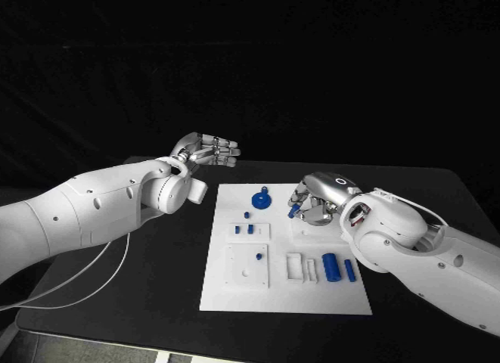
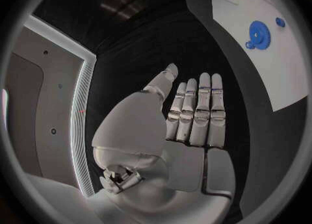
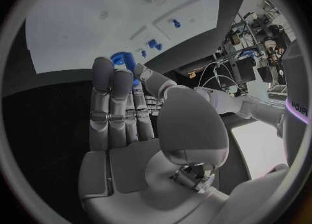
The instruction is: Assemble the parts on the task board
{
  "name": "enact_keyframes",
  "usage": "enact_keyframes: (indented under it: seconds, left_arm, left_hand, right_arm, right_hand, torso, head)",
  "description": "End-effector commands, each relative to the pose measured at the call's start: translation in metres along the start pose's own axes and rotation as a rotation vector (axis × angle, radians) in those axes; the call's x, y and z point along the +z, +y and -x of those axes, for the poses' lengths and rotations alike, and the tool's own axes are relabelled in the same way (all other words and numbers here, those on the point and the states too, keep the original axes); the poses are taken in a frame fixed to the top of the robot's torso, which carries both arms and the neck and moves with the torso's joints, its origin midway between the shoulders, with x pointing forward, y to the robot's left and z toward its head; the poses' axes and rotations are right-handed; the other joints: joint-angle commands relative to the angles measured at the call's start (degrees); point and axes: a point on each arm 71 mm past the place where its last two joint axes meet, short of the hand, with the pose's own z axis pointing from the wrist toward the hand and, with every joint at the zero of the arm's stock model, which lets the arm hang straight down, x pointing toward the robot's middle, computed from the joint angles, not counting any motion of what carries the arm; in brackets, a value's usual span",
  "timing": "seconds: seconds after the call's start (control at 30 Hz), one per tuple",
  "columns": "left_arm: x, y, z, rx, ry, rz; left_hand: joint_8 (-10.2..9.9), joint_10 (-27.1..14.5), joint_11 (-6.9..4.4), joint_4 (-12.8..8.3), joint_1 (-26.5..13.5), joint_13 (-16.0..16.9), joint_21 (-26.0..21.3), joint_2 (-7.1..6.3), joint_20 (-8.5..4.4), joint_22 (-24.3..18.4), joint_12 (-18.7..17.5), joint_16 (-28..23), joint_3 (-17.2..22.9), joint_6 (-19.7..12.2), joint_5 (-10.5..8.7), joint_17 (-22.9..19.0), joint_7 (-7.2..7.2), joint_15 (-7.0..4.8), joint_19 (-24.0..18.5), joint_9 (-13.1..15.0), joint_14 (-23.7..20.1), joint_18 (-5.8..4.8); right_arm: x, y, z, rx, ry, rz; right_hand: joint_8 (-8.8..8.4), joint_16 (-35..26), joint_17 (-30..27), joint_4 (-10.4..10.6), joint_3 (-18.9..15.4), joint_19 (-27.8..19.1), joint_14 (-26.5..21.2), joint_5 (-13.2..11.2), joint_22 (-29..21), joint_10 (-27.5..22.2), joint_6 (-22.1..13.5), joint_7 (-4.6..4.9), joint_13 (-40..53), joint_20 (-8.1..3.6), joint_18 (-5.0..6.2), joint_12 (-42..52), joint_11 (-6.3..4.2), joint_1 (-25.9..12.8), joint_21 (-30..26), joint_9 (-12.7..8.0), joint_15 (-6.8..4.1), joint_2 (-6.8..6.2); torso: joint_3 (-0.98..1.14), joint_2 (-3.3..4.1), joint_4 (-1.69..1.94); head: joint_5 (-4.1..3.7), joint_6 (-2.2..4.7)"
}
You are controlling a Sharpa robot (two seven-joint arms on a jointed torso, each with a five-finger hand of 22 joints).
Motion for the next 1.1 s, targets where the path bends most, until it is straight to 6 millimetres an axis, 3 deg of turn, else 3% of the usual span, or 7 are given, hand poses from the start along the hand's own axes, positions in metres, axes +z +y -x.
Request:
enact_keyframes:
  seconds: [0.03, 0.23, 0.4, 0.6, 0.97, 1.1]
  left_arm:
    - [0.001, -0.002, -0.001, -0.003, 0.011, -0.010]
    - [0.002, -0.002, -0.003, -0.004, 0.014, -0.011]
    - [0.004, -0.002, -0.005, -0.004, 0.017, -0.011]
    - [0.005, -0.002, -0.007, -0.003, 0.018, -0.012]
    - [0.007, -0.002, -0.010, -0.004, 0.024, -0.013]
    - [0.008, -0.002, -0.012, -0.005, 0.027, -0.013]
  left_hand:
    - [-0.1, -0.1, 0.08, 0.1, 0.3, -0.1, 0.1, 0.06, 0.03, -0.1, -0.2, -0.2, -0.2, -0.3, -0.08, 0.1, -0.01, 0.14, 0.4, 0.0, -0.3, -0.48]
    - [-0.1, -0.1, 0.08, 0.1, 0.3, -0.1, 0.1, 0.06, 0.03, -0.1, -0.2, -0.2, -0.2, -0.3, -0.08, 0.1, -0.01, 0.14, 0.4, 0.0, -0.3, -0.48]
    - [-0.1, -0.1, 0.08, 0.1, 0.3, -0.1, 0.1, 0.06, 0.03, -0.1, -0.2, -0.2, -0.2, -0.3, -0.08, 0.1, -0.01, 0.14, 0.4, 0.0, -0.3, -0.48]
    - [-0.1, -0.1, 0.08, 0.1, 0.3, -0.1, 0.1, 0.06, 0.03, -0.1, -0.2, -0.2, -0.2, -0.3, -0.08, 0.1, -0.01, 0.14, 0.4, 0.0, -0.3, -0.48]
    - [-0.1, -0.2, 0.10, 0.1, 0.3, -0.1, 0.2, 0.10, 0.04, -0.3, -0.2, -0.2, -0.1, -0.3, -0.10, 0.1, 0.00, 0.16, 0.3, 0.0, -0.4, -0.49]
    - [-0.1, -0.2, 0.10, 0.1, 0.3, -0.1, 0.2, 0.10, 0.04, -0.3, -0.2, -0.2, -0.1, -0.3, -0.10, 0.1, 0.00, 0.16, 0.3, 0.0, -0.4, -0.49]
  right_arm:
    - [0.000, 0.012, 0.004, 0.049, -0.026, 0.040]
    - [0.000, 0.040, -0.011, 0.075, 0.003, 0.117]
    - [0.000, 0.063, -0.030, 0.077, 0.037, 0.179]
    - [-0.001, 0.084, -0.050, 0.068, 0.072, 0.235]
    - [-0.005, 0.099, -0.083, 0.046, 0.146, 0.282]
    - [-0.005, 0.100, -0.091, 0.029, 0.166, 0.283]
  right_hand:
    - [0.22, -0.3, 0.1, 0.1, 0.3, 1.7, 0.0, 0.2, 0.1, 1.5, 0.3, -0.01, 0.0, -0.41, 0.79, 0.2, -1.20, -0.2, -0.1, 0.1, -0.38, 0.41]
    - [0.23, -0.4, 0.1, 0.0, 0.3, 1.7, 0.0, 0.2, 0.2, 1.5, 0.3, 0.00, 0.0, -0.38, 0.80, 0.2, -1.18, -0.2, -0.2, 0.1, -0.37, 0.48]
    - [0.23, -0.4, 0.1, 0.0, 0.3, 1.7, 0.0, 0.2, 0.2, 1.5, 0.3, 0.00, 0.0, -0.38, 0.80, 0.2, -1.18, -0.2, -0.2, 0.1, -0.37, 0.48]
    - [0.23, -0.4, 0.1, -0.1, 0.3, 1.7, 0.1, 0.2, 0.3, 1.5, 0.3, 0.00, 0.0, -0.37, 0.82, 0.2, -1.16, -0.2, -0.3, 0.1, -0.37, 0.50]
    - [0.23, -0.5, 0.1, -0.3, 0.3, 1.8, 0.1, 0.2, 0.4, 1.4, 0.3, 0.01, 0.0, -0.36, 0.84, 0.2, -1.15, -0.2, -0.5, 0.1, -0.36, 0.61]
    - [0.23, -0.6, 0.1, -0.4, 0.3, 1.8, 0.1, 0.2, 0.5, 1.4, 0.2, 0.01, 0.0, -0.35, 0.84, 0.1, -1.13, -0.2, -0.5, 0.1, -0.36, 0.64]
  torso:
    - [-0.03, 0.02, 0.01]
    - [-0.05, -0.03, -0.03]
    - [-0.04, -0.08, 0.09]
    - [-0.11, -0.01, 0.12]
    - [-0.01, 0.02, 0.05]
    - [0.00, 0.02, 0.05]
  head:
    - [0.55, -0.27]
    - [1.49, -0.53]
    - [1.92, -0.28]
    - [2.45, -0.53]
    - [3.53, -1.29]
    - [3.58, -1.34]
